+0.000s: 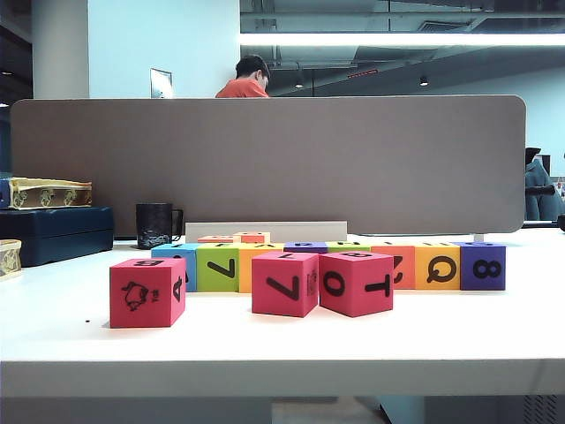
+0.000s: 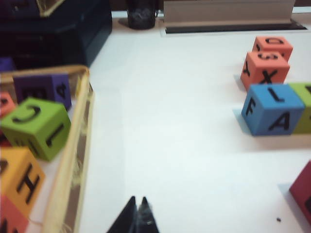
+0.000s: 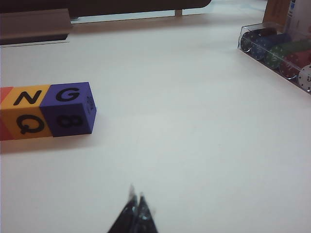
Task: Select the appropriate blocks from the scattered letter blocks on the table and arrange them in a row to spell out "LEARNING".
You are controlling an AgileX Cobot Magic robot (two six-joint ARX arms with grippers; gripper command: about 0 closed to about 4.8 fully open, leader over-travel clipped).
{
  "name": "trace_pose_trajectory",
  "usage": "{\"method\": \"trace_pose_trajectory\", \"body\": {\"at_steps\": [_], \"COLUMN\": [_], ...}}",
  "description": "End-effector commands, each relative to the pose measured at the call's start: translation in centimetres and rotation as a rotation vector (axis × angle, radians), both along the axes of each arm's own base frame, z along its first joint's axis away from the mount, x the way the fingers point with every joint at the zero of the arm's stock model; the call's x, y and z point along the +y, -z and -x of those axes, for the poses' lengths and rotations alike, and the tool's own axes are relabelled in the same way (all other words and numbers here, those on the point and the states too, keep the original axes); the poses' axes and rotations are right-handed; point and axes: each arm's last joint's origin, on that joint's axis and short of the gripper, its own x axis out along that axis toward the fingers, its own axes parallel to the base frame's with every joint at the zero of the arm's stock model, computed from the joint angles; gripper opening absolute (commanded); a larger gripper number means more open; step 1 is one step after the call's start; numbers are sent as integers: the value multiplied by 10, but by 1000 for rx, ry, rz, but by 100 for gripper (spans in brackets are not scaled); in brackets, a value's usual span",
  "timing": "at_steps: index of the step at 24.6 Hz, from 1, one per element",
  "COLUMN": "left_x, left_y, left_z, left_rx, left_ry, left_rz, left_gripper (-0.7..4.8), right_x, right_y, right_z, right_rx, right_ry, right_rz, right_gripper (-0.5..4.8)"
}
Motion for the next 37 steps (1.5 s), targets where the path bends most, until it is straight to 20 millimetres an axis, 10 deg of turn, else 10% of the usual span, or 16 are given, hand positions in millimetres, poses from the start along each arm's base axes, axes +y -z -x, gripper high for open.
{"method": "trace_pose_trajectory", "body": {"at_steps": [1,37], "left_x": [-1,-4], "left_y": [10,16], "left_z": [4,19], "left_rx": [-47,-35], "left_ry": [1,25], "left_rz": [48,20], "left_gripper": [-5,-5], "right_x": [0,0], "right_y": [-1,-1], "right_z": [0,0], "right_rx": [-14,-14], "right_ry": [-2,-2], "right_rz": [-3,-3], "right_gripper": [-1,-1]}}
